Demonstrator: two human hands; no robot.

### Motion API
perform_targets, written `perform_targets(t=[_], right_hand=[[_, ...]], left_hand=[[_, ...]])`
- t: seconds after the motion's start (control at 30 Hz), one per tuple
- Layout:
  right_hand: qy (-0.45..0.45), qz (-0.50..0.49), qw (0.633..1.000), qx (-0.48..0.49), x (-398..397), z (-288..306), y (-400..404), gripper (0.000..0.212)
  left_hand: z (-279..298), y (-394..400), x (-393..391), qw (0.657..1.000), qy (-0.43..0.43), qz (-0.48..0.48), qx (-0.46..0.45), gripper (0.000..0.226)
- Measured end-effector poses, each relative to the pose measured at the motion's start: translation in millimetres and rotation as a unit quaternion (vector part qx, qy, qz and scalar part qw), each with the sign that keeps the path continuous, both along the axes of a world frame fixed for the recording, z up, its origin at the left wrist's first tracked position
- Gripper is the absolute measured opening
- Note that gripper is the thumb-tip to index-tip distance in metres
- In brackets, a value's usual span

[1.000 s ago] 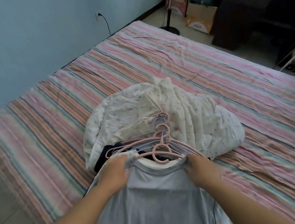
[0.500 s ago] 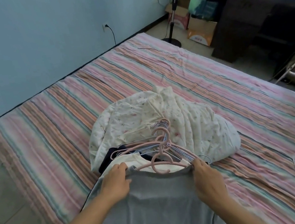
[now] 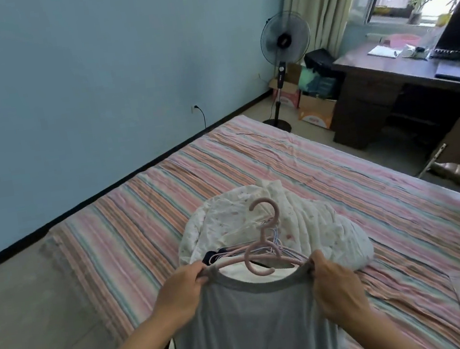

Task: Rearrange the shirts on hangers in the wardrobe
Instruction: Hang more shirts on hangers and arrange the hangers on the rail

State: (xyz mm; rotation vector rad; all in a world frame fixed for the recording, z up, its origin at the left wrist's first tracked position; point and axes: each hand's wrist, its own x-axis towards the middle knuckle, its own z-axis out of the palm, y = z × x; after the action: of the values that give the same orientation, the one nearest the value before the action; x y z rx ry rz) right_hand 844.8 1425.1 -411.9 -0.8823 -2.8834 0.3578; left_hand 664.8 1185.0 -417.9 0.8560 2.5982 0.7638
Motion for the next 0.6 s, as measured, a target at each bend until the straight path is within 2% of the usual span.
perform_targets(t=[0.2,0.33,0.47,0.57,0.6], right_hand=[[0.013,0.025,1.0,0.01,24,72,-62,0.014],[0.064,0.055,0.991,-0.101,36,128,-108,0.011],[0.122,0.087,0.976,-0.159,53,182,-159,0.015],[0.183,0.118,0.951,-0.221,67,216,-202,0.01],[0.202,0.132,0.943,-0.231,71,226,-217,0.015]], left_hand=[[66,-84,46,0.999,0.009,0.02,0.046,0.01],[111,-139,68,0.992,0.038,0.031,0.118,0.019],[155,-195,88,0.977,0.045,0.071,0.195,0.014],[193,-236,106,0.968,0.06,0.082,0.231,0.013],[206,-250,113,0.965,0.06,0.086,0.239,0.013]])
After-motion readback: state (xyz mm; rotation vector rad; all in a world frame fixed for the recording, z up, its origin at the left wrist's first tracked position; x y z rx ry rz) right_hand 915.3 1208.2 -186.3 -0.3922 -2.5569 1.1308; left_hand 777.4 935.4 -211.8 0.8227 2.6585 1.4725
